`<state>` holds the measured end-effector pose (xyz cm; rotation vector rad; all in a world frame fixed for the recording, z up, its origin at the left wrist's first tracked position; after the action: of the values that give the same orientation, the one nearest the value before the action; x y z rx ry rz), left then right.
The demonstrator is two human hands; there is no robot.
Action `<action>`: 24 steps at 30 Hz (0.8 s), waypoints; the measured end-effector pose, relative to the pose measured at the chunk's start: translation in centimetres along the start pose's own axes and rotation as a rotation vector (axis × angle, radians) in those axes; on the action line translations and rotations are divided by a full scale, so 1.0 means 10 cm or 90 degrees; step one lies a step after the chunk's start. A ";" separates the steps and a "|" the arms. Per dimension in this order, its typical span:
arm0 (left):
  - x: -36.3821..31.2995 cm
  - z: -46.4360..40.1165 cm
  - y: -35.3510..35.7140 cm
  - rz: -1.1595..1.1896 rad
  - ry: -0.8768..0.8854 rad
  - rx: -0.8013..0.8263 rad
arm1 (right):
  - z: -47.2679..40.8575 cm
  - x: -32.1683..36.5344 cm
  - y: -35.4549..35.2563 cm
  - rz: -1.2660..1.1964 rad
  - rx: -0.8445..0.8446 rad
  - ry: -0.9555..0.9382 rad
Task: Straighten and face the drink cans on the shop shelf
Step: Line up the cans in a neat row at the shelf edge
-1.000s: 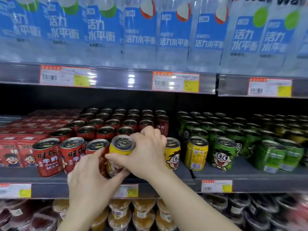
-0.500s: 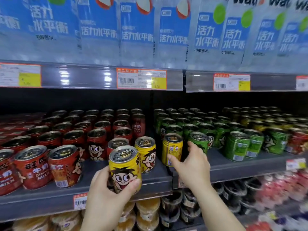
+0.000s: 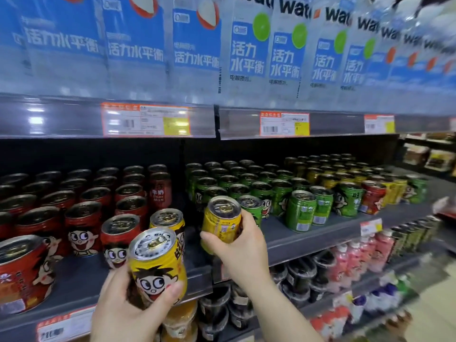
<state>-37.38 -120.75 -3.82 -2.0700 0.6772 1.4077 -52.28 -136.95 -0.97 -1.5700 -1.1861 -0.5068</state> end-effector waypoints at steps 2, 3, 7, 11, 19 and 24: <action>-0.08 0.04 0.24 0.021 0.005 0.016 | 0.02 -0.12 -0.30 -0.026 0.000 0.017; -0.13 0.07 0.39 0.029 0.003 0.040 | 0.02 -0.19 -0.47 -0.040 -0.006 0.026; -0.27 0.13 0.98 0.041 0.012 0.086 | 0.00 -0.55 -1.11 -0.039 -0.039 0.063; -0.45 0.19 1.79 0.056 0.029 0.114 | -0.09 -1.01 -1.72 -0.015 -0.076 0.076; -0.87 0.40 3.87 0.105 0.061 0.150 | -0.62 -2.16 -3.36 0.050 -0.105 0.082; -1.08 0.48 4.91 0.119 0.060 0.136 | -0.97 -2.78 -4.26 0.071 -0.110 0.088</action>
<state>-76.98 -152.05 -2.70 -1.9538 1.0365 1.2782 -98.80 -159.65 0.67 -1.7081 -0.9647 -0.6466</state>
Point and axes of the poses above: each hand's wrist, its own z-axis away from the middle knuckle, its own y-axis out of the palm, x = y × z, the point moved 6 cm from there along -z, towards the middle knuckle, and after that the axes turned 5 degrees about z, right-handed, at the moved point
